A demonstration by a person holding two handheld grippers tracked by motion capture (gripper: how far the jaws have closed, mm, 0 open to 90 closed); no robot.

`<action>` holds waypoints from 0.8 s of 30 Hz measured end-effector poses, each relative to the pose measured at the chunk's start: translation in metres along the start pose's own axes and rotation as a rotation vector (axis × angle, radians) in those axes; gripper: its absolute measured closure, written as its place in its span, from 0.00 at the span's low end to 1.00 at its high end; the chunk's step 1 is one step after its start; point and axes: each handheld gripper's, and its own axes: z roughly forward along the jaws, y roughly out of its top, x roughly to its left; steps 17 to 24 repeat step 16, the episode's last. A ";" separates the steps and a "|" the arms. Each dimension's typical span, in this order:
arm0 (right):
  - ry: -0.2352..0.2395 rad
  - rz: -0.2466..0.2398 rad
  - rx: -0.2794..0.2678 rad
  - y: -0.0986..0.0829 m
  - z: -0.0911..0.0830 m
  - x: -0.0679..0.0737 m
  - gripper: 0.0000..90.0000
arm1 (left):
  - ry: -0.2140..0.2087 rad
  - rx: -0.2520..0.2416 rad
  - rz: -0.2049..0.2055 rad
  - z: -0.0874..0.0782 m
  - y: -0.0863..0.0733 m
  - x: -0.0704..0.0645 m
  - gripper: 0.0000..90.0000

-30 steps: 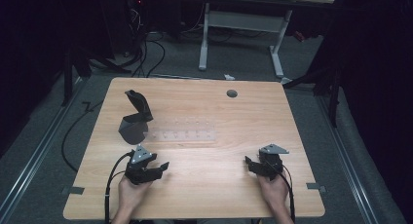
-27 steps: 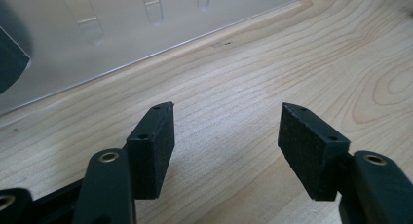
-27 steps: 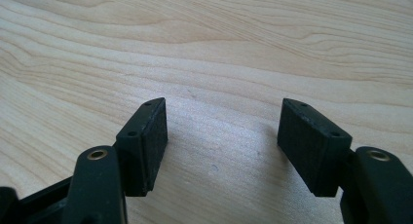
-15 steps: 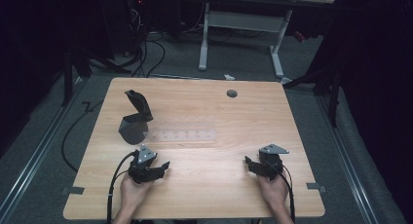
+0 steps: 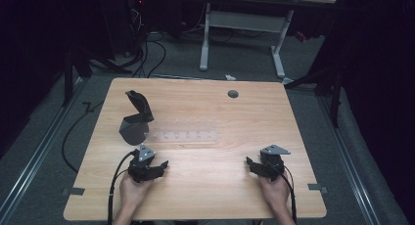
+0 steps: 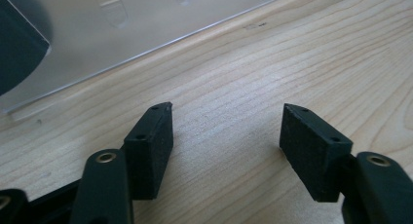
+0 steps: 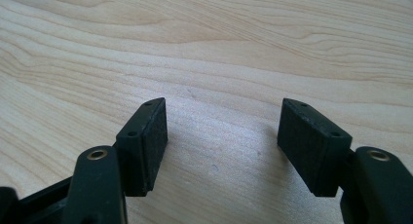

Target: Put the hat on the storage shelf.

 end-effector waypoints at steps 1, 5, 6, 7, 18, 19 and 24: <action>0.000 0.000 0.000 0.000 0.000 0.000 0.40 | 0.003 0.000 0.005 0.000 0.000 0.000 0.41; 0.000 0.000 0.000 0.000 0.000 0.000 0.40 | 0.007 0.004 0.036 0.001 -0.003 -0.003 0.39; 0.000 0.000 0.000 0.000 0.000 0.000 0.40 | 0.006 0.004 0.036 0.001 -0.003 -0.003 0.38; 0.000 0.000 0.000 0.000 0.000 0.000 0.40 | 0.006 0.005 0.038 0.001 -0.003 -0.003 0.38; 0.001 0.000 0.000 0.000 0.000 0.000 0.40 | -0.003 0.010 0.028 0.001 -0.003 -0.003 0.36; 0.001 0.000 0.000 0.000 0.000 0.000 0.40 | -0.003 0.010 0.028 0.001 -0.003 -0.003 0.36; 0.001 0.000 0.000 0.000 0.000 0.000 0.40 | -0.003 0.010 0.028 0.001 -0.003 -0.003 0.36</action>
